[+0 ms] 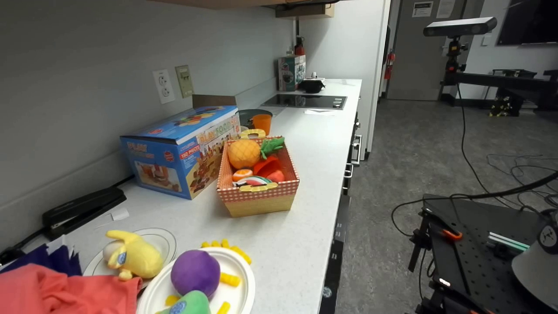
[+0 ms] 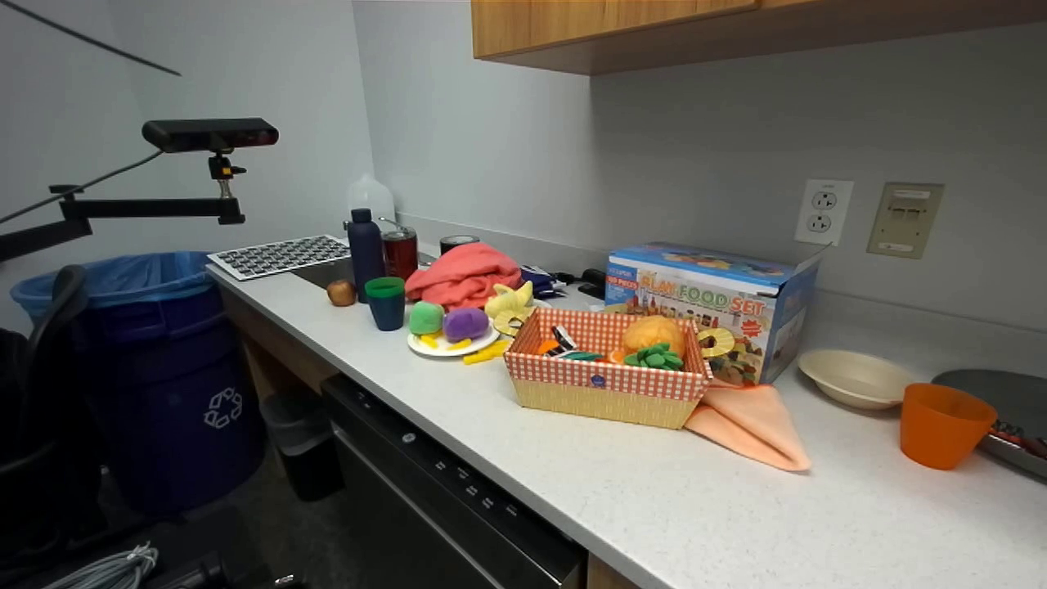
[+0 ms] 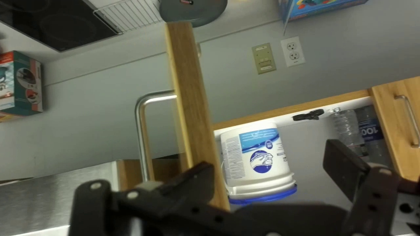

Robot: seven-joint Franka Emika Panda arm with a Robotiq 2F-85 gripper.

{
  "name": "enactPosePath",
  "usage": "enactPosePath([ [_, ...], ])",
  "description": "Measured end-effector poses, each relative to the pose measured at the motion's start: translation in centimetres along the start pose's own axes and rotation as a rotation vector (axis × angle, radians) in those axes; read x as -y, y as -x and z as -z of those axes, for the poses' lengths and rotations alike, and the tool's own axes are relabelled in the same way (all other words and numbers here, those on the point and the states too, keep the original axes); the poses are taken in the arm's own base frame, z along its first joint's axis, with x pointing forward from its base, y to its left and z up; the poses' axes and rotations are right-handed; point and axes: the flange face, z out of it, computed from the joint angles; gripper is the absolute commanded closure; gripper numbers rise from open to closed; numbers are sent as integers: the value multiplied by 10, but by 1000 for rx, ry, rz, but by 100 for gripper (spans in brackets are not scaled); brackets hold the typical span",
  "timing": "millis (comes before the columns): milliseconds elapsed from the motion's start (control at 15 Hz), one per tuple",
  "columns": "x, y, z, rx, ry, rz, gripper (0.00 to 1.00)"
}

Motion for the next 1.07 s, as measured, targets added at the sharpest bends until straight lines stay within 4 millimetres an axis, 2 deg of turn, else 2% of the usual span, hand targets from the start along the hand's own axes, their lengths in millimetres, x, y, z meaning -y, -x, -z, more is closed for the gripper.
enactPosePath([
  [400,11,1,-3,27,-104,81,0],
  [1067,4,1,-1,63,-41,241,0],
])
